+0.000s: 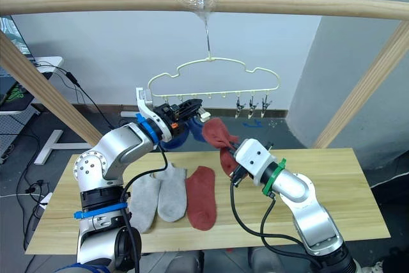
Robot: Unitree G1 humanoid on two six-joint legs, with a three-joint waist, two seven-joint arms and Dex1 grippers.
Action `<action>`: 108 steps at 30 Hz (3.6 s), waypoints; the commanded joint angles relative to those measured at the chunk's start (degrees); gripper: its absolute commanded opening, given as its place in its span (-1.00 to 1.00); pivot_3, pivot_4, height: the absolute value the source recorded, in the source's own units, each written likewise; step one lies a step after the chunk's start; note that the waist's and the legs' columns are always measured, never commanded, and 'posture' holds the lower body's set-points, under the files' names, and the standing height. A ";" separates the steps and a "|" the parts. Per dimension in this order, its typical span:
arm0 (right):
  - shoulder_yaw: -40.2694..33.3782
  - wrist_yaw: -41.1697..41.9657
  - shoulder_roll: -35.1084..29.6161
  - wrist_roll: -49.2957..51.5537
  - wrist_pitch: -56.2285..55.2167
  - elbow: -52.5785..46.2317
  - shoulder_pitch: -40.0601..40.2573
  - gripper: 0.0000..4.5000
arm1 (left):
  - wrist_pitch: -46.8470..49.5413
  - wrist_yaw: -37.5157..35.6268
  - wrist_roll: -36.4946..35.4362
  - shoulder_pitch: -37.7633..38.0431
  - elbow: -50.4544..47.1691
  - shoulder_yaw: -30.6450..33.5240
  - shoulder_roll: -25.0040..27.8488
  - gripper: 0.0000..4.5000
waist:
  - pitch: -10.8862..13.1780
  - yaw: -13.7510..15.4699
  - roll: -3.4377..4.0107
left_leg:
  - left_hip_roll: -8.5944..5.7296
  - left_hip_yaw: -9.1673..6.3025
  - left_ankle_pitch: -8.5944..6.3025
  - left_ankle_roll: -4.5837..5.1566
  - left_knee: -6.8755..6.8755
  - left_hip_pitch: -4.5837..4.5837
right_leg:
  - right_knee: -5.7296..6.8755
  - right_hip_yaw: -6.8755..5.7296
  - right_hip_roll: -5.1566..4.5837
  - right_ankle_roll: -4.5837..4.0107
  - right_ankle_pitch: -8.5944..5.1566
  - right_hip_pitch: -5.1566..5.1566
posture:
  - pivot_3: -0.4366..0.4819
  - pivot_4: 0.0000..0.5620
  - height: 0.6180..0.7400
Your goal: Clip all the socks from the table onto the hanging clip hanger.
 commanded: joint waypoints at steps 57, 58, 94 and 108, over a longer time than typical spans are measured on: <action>-8.48 -10.65 11.78 6.04 6.73 13.02 -5.88 0.16 | -0.97 -26.06 17.29 22.64 -26.22 -9.67 28.70 1.00 | 0.07 0.85 0.12 | 0.06 -0.06 0.02 0.00 -0.57 -0.36 | -0.05 -0.11 0.00 -0.13 -0.05 -0.56 | 0.16 -0.31 1.00; -8.81 -11.92 11.89 4.99 7.13 12.98 -5.46 0.32 | -4.29 -28.81 22.55 24.74 -28.42 -10.13 28.88 1.00 | 0.07 1.00 0.12 | 0.06 -0.04 0.02 0.00 -0.56 -0.38 | -0.06 -0.10 -0.01 -0.13 -0.05 -0.56 | 0.17 -0.32 1.00; -9.10 -23.12 20.93 5.35 10.44 8.28 -10.84 -0.19 | -32.82 -66.17 62.10 23.45 -28.24 -17.58 26.65 1.00 | 0.13 0.25 0.26 | 0.13 -0.03 -0.08 0.23 -0.62 -0.63 | 0.02 -0.15 0.00 -0.24 -0.10 -0.87 | 0.17 -0.32 1.00; -9.34 -24.73 22.56 5.08 11.62 13.85 -18.28 -0.19 | -30.03 -65.28 61.15 20.18 -29.21 -17.24 25.33 1.00 | 0.13 0.09 0.26 | 0.12 -0.04 -0.08 0.25 -0.62 -0.61 | 0.07 -0.17 0.01 -0.27 -0.07 -0.87 | 0.17 -0.29 1.00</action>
